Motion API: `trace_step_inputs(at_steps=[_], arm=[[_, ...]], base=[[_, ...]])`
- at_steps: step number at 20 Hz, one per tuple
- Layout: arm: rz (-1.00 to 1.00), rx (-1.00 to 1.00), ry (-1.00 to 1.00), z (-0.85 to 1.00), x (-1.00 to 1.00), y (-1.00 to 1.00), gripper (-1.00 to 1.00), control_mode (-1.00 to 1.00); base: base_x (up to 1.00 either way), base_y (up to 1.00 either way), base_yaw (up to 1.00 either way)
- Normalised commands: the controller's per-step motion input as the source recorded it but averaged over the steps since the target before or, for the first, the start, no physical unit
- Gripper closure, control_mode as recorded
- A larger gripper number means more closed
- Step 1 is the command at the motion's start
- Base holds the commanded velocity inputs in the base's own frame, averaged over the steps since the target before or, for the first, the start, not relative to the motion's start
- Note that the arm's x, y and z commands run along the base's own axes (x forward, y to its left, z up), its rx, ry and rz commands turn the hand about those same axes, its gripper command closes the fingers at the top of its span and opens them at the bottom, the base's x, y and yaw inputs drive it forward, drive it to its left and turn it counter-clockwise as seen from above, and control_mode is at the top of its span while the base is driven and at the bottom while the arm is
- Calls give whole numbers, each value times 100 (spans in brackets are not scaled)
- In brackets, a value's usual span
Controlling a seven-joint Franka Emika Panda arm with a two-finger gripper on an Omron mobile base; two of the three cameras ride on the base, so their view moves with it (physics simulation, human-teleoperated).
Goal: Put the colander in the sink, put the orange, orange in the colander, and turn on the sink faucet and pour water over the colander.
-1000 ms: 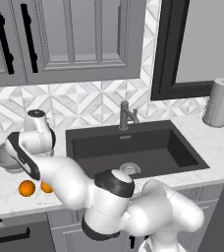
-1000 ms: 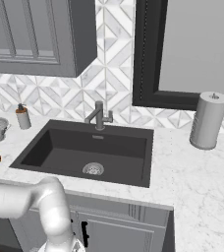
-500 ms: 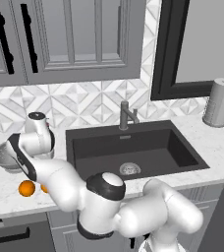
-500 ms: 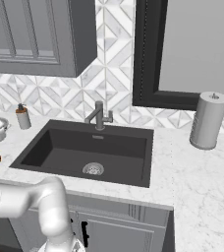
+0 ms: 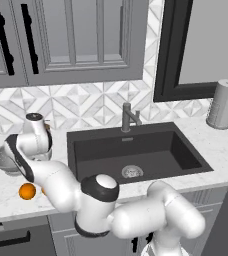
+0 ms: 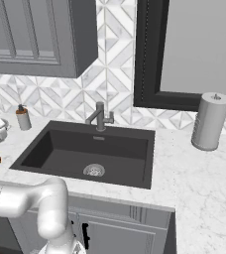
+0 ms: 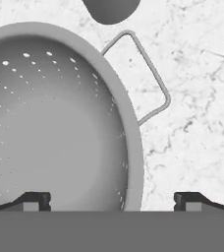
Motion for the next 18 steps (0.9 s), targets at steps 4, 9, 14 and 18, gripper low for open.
trace_step_inputs(at_steps=[4,9,14,18], arm=[[0,0,0,-22,7,23,-100,-100],[0,0,0,-32,0,12,-100,-100],[0,0,0,-21,1,3,100,-100],[0,0,0,-8,2,3,100,-100]], base=[[0,0,0],[0,0,0],[0,0,0],[0,0,0]])
